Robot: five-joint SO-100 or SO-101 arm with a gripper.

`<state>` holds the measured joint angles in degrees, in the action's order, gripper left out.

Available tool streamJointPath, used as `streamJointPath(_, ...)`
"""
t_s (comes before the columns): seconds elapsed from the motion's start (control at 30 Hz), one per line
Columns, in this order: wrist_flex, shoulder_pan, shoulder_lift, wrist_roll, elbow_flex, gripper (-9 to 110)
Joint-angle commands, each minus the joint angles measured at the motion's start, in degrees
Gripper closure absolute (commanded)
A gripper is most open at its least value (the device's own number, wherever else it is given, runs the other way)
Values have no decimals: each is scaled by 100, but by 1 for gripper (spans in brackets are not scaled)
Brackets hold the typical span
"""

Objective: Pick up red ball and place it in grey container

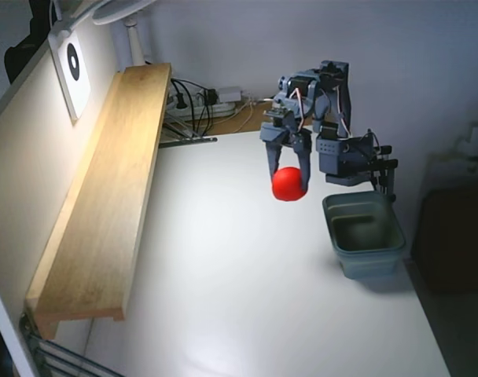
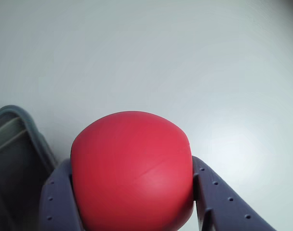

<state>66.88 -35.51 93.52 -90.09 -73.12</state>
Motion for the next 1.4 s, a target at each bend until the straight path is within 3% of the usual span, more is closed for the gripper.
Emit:
streamJointPath(0.0,94,-653,119,9,218,78)
streamJointPath(0.3,94,-1902,119,9,218,78)
streamJointPath(1.07,94,-1959,119,9,218,78)
streamJointPath(1.1,94,-1959,119,9,218,63)
streamJointPath(1.37,94,-1959,119,9,218,63)
